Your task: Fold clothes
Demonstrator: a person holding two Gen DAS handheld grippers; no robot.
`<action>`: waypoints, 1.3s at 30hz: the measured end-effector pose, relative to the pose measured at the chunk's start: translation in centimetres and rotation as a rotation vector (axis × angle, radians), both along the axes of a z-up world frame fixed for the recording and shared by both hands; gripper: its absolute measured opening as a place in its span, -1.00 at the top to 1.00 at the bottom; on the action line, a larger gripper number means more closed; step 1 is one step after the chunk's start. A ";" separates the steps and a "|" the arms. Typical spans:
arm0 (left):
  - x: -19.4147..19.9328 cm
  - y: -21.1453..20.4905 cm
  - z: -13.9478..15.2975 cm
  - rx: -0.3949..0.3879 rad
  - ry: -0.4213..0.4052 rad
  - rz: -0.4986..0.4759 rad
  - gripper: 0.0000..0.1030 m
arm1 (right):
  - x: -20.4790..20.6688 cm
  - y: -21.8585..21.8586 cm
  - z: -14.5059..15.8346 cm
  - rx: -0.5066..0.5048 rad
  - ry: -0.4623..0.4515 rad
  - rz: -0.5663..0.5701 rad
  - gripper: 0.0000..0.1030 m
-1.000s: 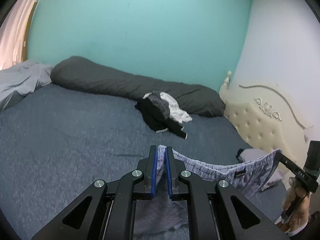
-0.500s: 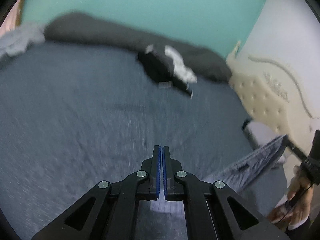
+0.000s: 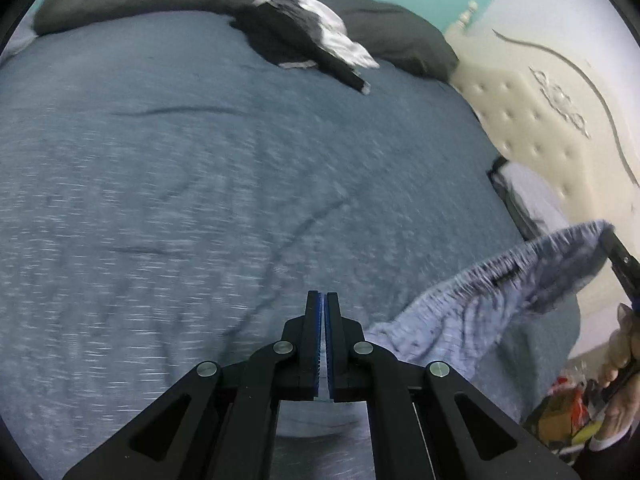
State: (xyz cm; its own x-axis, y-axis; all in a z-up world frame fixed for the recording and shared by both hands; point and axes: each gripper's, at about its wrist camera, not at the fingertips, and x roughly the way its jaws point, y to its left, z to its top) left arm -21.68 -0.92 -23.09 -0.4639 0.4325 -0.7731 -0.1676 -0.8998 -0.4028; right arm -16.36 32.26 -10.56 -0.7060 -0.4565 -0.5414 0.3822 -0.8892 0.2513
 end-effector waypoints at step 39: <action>-0.8 7.8 -6.0 0.057 -0.178 -0.101 0.25 | 1.4 5.5 -4.3 -0.146 -0.071 -0.088 0.88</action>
State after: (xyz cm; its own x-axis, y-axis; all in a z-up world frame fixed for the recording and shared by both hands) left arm -22.53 6.93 -29.13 -0.2747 0.5151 -0.8119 -0.1774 -0.8571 -0.4837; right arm -14.99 37.79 -14.81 -0.7089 -0.4720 -0.5241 0.2811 -0.8706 0.4038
